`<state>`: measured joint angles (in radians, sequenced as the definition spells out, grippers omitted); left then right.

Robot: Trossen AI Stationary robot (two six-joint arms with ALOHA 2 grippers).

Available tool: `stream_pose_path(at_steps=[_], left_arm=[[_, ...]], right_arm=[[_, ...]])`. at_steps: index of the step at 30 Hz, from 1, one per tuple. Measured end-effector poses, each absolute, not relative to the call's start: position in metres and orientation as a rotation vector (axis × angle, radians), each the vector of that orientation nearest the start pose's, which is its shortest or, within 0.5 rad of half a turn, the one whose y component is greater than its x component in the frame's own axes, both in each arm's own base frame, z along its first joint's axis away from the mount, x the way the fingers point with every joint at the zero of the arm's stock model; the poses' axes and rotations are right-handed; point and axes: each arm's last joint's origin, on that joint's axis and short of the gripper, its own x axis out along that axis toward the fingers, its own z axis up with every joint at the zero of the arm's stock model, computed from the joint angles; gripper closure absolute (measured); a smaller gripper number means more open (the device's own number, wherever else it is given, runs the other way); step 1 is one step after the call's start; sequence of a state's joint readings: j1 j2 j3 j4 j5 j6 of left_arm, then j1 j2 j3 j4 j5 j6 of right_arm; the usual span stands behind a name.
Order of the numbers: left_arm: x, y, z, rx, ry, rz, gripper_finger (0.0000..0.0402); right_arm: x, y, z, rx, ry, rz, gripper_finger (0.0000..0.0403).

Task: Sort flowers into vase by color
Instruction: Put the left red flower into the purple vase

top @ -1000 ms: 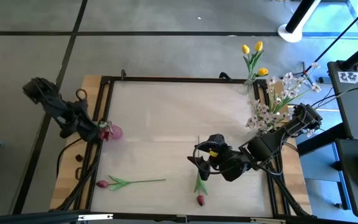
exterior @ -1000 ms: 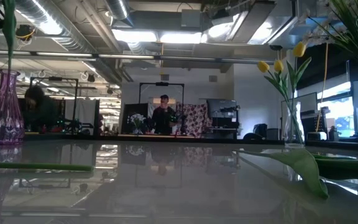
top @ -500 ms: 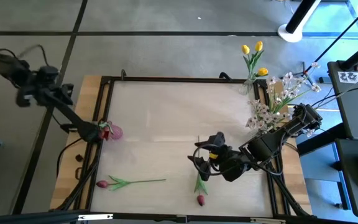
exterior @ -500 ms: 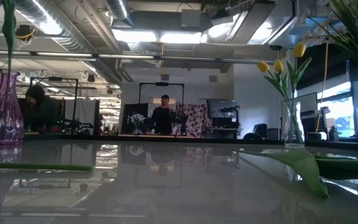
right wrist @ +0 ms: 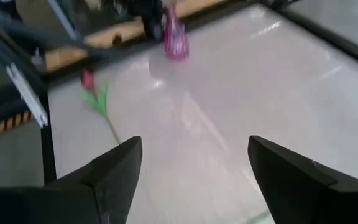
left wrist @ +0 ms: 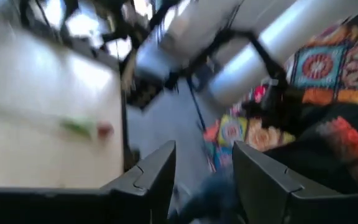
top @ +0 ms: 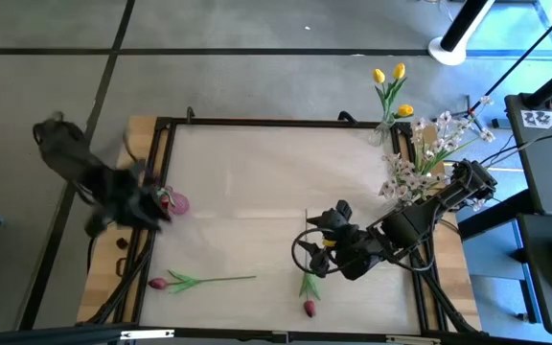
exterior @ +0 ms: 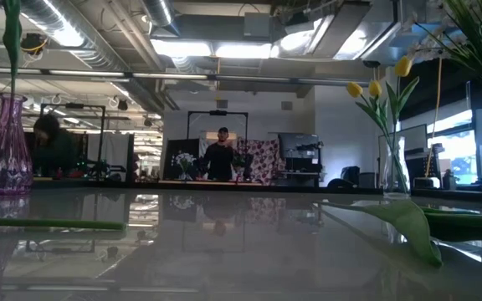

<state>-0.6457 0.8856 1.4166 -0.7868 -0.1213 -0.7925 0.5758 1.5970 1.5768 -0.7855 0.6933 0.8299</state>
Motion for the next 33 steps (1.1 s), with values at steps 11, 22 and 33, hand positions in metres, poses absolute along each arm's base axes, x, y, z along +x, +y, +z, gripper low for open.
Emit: stream_pose_path(at_steps=[11,22,33], left_arm=[[0.155,-0.198,0.393,-1.004,1.03,-0.234,0.0248],[0.127,-0.26,0.317,-1.197,1.404,0.528,0.0248],[0.144,-0.236,0.288,-1.365,1.204,1.057,0.0248]], right_arm=[[0.282,0.166,0.347,0.245,0.759,-0.267,0.0109],[0.279,0.164,0.344,0.134,0.82,-0.237,0.0109],[0.277,0.163,0.343,0.124,0.834,-0.243,0.0109]])
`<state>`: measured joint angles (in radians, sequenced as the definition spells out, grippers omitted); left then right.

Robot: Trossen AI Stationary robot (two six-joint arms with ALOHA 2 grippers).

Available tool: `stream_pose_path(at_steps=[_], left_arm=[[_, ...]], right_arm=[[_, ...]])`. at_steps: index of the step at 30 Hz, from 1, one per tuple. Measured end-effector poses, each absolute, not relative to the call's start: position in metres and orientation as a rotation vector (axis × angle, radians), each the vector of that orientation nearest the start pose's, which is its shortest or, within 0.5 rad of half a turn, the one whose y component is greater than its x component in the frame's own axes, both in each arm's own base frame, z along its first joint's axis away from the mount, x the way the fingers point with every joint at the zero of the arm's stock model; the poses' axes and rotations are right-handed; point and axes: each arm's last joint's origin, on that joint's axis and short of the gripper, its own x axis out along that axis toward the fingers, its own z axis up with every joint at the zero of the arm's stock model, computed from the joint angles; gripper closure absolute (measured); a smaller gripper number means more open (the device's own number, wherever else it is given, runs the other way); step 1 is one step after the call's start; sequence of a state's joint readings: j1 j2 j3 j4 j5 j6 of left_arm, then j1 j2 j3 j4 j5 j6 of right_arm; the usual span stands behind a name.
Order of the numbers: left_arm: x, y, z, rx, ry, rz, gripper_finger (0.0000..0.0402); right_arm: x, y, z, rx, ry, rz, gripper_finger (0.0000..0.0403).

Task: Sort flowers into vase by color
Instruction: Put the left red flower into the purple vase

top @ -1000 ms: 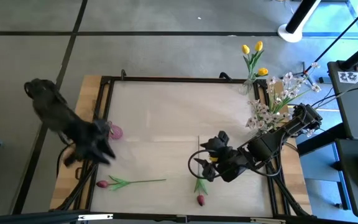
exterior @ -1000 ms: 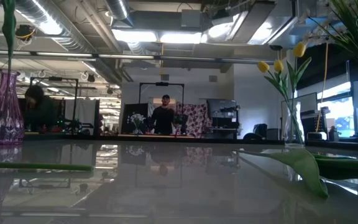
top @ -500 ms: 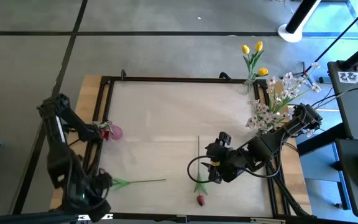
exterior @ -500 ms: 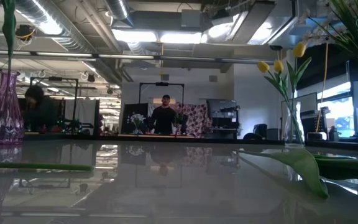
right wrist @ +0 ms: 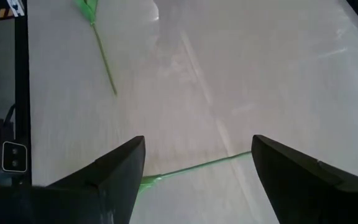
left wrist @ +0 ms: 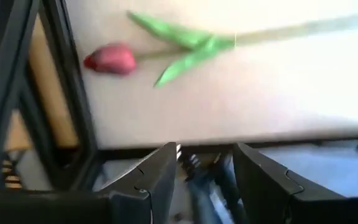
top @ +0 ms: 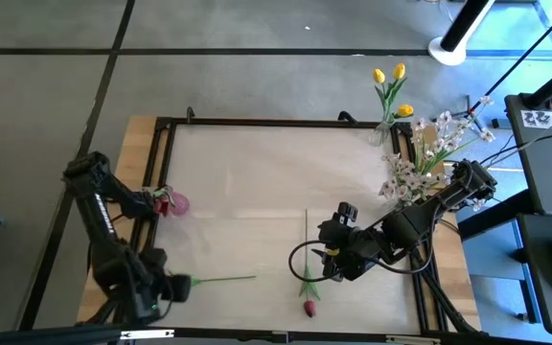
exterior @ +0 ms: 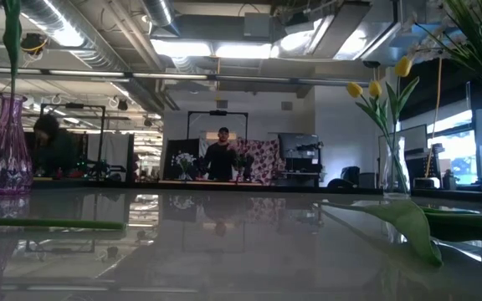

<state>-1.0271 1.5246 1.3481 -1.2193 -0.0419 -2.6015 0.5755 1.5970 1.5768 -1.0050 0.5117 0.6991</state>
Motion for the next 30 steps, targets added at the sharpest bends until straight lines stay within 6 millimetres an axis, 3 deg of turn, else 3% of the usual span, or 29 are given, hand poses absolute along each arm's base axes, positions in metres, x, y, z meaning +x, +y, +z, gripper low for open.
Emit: stream_pose_path(at_steps=[5,11,20,25,30], left_arm=[[0.163,-0.221,0.264,-1.402,1.111,1.192,0.0248],[0.176,-0.219,0.226,-1.489,1.121,1.173,0.0248],[0.161,-0.208,0.171,-1.447,1.213,1.231,0.0248],[0.153,-0.205,0.146,-1.486,1.284,1.172,0.0248],[0.155,-0.195,0.135,-1.487,1.294,1.142,0.0248]], right_arm=[[0.277,0.164,0.343,0.134,0.847,-0.228,0.0109],[0.277,0.165,0.342,0.151,0.871,-0.197,0.0109],[0.277,0.165,0.342,0.157,0.88,-0.185,0.0109],[0.277,0.165,0.342,0.157,0.88,-0.185,0.0109],[0.277,0.165,0.342,0.162,0.879,-0.187,0.0109]])
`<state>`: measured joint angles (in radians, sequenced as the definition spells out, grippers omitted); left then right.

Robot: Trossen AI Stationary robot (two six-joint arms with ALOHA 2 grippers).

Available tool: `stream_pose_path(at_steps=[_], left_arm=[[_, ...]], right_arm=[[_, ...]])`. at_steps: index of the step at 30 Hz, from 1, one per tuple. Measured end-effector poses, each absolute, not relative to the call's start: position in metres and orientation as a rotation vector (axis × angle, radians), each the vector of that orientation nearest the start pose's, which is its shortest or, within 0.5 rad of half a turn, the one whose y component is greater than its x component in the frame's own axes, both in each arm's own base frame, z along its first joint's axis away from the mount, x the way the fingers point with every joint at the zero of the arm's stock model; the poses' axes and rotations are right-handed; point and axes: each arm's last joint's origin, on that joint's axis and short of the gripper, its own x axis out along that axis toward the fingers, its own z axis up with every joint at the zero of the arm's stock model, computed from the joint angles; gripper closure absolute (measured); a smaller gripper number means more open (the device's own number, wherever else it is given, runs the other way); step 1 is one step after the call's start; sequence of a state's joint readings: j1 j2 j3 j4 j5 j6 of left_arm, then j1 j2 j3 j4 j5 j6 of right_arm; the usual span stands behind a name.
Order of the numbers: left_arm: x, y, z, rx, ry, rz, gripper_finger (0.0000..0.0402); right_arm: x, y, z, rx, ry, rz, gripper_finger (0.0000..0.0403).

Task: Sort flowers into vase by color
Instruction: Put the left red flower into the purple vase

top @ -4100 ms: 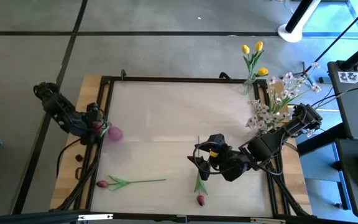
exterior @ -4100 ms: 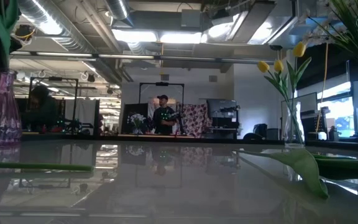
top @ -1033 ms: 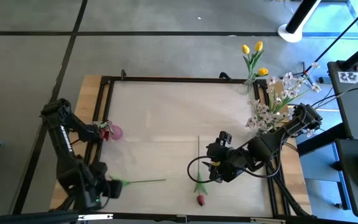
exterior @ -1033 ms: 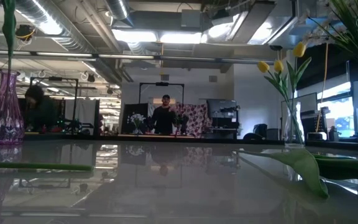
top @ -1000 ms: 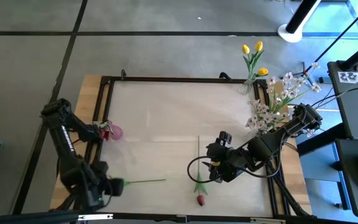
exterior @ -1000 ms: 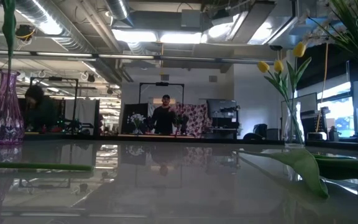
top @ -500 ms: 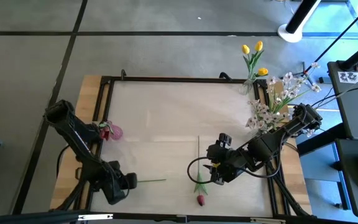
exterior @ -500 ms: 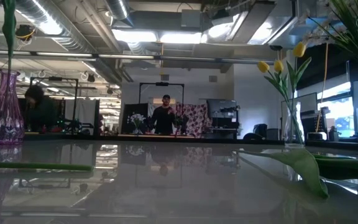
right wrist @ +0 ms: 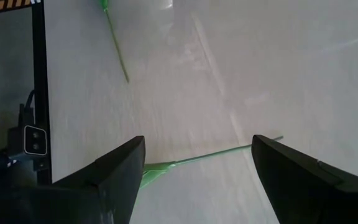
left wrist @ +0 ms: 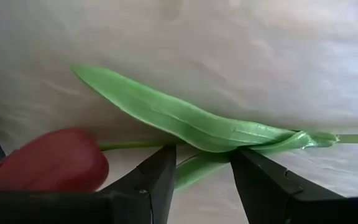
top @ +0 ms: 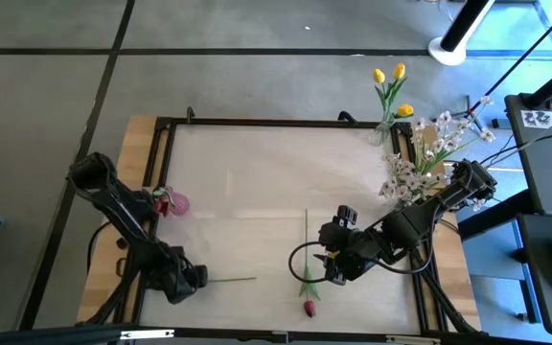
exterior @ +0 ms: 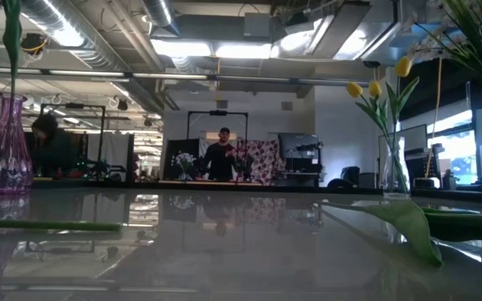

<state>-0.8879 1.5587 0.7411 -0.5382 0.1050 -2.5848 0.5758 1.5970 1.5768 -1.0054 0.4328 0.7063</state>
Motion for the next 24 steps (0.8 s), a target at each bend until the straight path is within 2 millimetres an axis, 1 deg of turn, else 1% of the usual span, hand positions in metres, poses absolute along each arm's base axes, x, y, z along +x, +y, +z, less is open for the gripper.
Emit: stream_pose_path(at_steps=[2,6,8,11,14,18,24], left_arm=[[0.16,-0.191,0.137,-1.467,1.272,1.104,0.0248],[0.173,-0.184,0.146,-1.38,1.105,1.061,0.0248],[0.177,-0.185,0.154,-1.37,1.056,1.057,0.0248],[0.178,-0.191,0.163,-1.381,1.05,1.059,0.0248],[0.171,-0.194,0.162,-1.409,1.055,1.116,0.0248],[0.163,-0.191,0.154,-1.407,1.088,1.2,0.0248],[0.167,-0.173,0.143,-1.415,1.04,1.273,0.0248]], right_arm=[[0.277,0.165,0.342,0.166,0.879,-0.189,0.0109],[0.276,0.165,0.342,0.171,0.882,-0.185,0.0109],[0.276,0.165,0.342,0.171,0.883,-0.184,0.0109],[0.276,0.165,0.342,0.172,0.882,-0.184,0.0109],[0.276,0.165,0.342,0.188,0.88,-0.192,0.0109],[0.277,0.165,0.342,0.191,0.875,-0.193,0.0109],[0.277,0.165,0.343,0.194,0.87,-0.197,0.0109]])
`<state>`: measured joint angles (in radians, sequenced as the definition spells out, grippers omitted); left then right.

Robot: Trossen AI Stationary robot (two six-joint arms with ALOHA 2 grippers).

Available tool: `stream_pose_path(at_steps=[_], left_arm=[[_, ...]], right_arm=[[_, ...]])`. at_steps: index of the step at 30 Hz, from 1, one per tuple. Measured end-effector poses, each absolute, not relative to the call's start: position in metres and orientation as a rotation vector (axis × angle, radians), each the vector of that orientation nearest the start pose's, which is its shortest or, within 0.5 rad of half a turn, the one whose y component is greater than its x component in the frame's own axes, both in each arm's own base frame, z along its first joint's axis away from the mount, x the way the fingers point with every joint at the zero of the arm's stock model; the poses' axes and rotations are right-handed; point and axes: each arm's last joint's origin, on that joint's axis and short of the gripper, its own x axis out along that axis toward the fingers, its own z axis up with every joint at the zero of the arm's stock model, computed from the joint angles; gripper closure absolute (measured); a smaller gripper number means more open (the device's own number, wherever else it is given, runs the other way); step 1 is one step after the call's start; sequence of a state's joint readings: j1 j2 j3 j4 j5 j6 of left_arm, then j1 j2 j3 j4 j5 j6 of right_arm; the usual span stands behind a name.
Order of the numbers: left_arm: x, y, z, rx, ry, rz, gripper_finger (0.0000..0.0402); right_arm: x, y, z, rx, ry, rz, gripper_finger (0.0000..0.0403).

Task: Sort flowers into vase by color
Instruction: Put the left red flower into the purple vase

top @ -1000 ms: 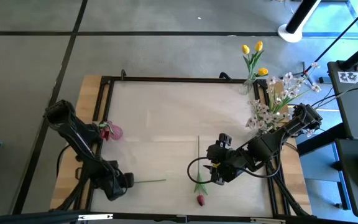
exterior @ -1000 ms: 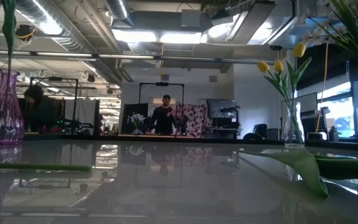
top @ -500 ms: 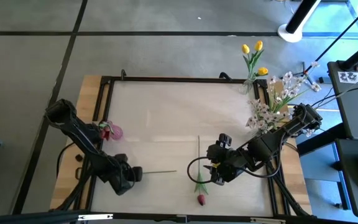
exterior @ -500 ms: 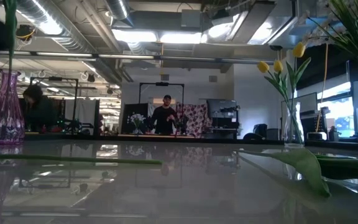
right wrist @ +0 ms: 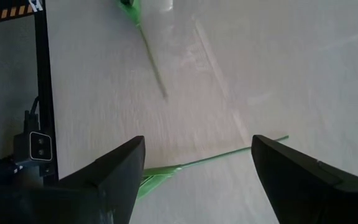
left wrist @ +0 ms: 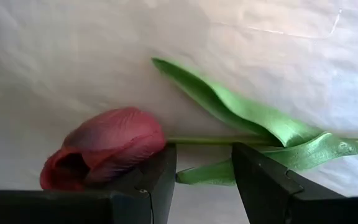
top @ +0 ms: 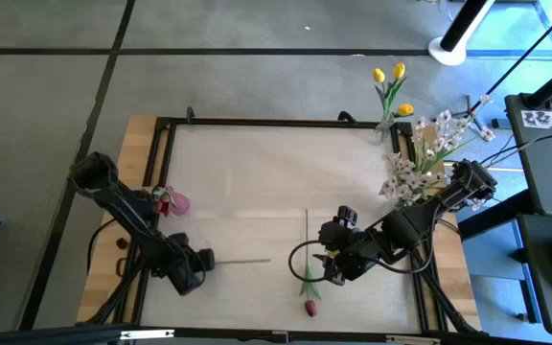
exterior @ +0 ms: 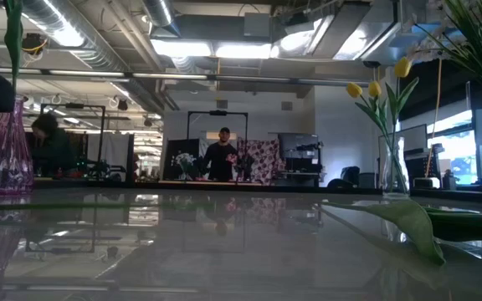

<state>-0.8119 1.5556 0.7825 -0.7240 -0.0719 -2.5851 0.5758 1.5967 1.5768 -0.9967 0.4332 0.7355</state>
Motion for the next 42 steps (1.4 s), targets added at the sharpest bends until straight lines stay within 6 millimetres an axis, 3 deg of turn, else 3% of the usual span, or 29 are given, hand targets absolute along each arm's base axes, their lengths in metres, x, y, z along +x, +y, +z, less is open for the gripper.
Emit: stream_pose_path(at_steps=[5,11,16,23,28,32,37,42], left_arm=[[0.173,-0.164,0.14,-1.391,1.074,1.239,0.0261],[0.174,-0.167,0.142,-1.3,1.125,1.143,0.0378],[0.175,-0.182,0.152,-1.198,1.226,0.967,0.0399],[0.175,-0.206,0.185,-0.863,1.344,0.613,0.0401],[0.179,-0.218,0.212,-0.58,1.32,0.33,0.0401],[0.192,-0.226,0.24,-0.455,1.228,0.148,0.0401],[0.205,-0.233,0.278,-0.391,1.072,0.054,0.0401],[0.219,-0.228,0.307,-0.284,0.876,0.075,0.0401]], right_arm=[[0.277,0.165,0.343,0.221,0.867,-0.21,0.0109],[0.277,0.165,0.343,0.235,0.866,-0.216,0.0109],[0.277,0.165,0.343,0.235,0.867,-0.217,0.0109],[0.277,0.165,0.343,0.235,0.866,-0.217,0.0109],[0.28,0.16,0.343,0.257,0.87,-0.23,0.0109],[0.283,0.156,0.342,0.292,0.881,-0.234,0.0109],[0.284,0.153,0.342,0.31,0.886,-0.239,0.0109],[0.287,0.149,0.342,0.341,0.882,-0.263,0.0109]])
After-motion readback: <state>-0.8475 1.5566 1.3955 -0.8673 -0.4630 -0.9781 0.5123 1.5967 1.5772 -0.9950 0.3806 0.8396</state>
